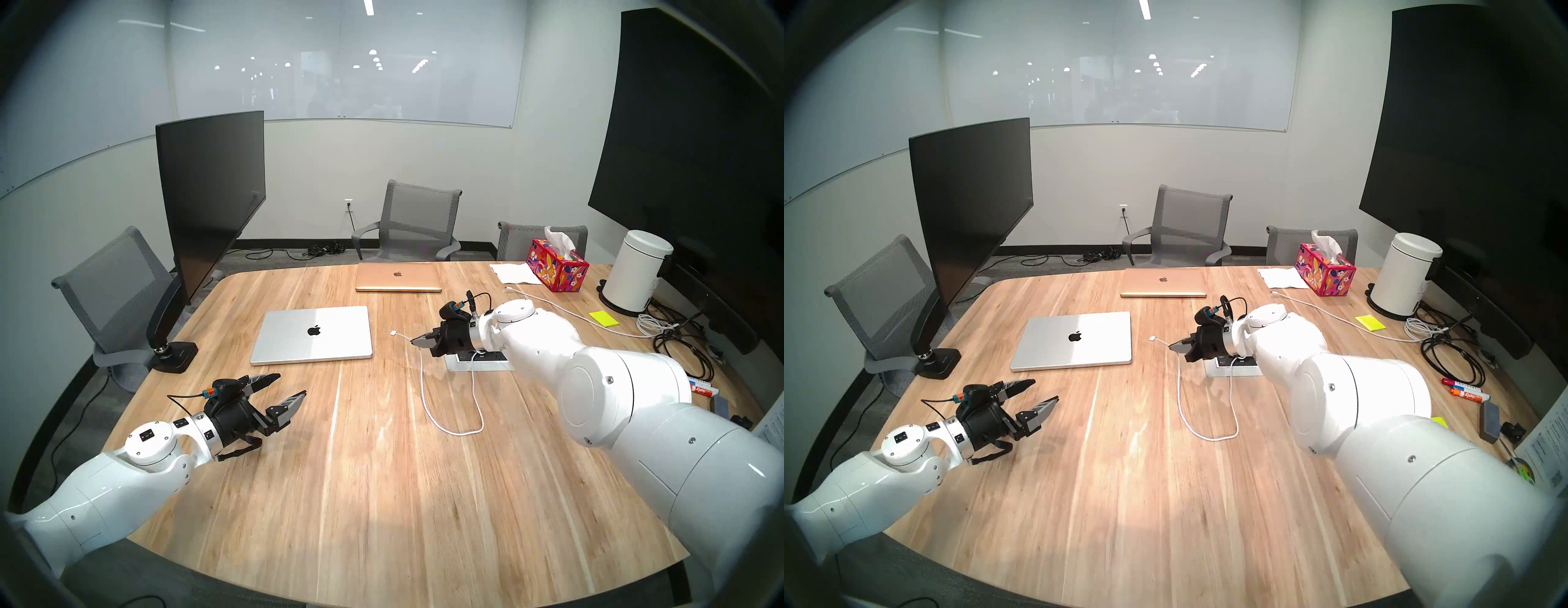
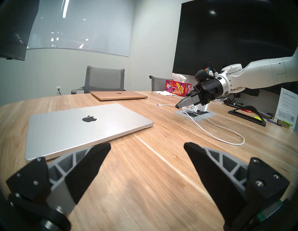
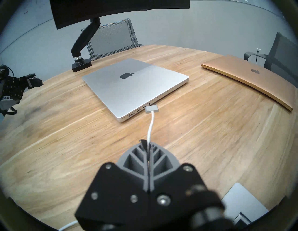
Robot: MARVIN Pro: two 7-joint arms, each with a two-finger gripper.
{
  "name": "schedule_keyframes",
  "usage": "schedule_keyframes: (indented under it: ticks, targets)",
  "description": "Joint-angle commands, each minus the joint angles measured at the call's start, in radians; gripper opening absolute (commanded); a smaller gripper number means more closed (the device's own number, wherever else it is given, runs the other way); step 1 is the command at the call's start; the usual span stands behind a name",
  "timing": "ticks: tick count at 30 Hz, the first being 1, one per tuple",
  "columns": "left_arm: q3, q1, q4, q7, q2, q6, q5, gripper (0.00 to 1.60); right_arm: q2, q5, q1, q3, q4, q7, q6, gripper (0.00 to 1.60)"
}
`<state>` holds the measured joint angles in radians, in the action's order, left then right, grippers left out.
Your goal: Unplug the charging cable from the port of the MacBook and lay it on the desk
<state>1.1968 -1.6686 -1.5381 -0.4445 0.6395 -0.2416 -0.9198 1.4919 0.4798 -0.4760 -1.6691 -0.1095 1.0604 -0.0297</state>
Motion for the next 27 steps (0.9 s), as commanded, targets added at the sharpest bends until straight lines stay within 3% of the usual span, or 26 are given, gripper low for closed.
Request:
schedule_keyframes:
  ticks: [1, 27]
  targets:
    - [0.006, 0.003, -0.009, 0.002, 0.001, -0.011, 0.001, 1.60, -0.048, -0.020, 0.004, -0.022, 0.001, 0.052, -0.027, 0.00]
    - [0.003, 0.005, -0.008, 0.002, 0.000, -0.009, -0.001, 1.60, -0.132, -0.040, -0.038, -0.090, 0.010, 0.193, -0.091, 0.00]
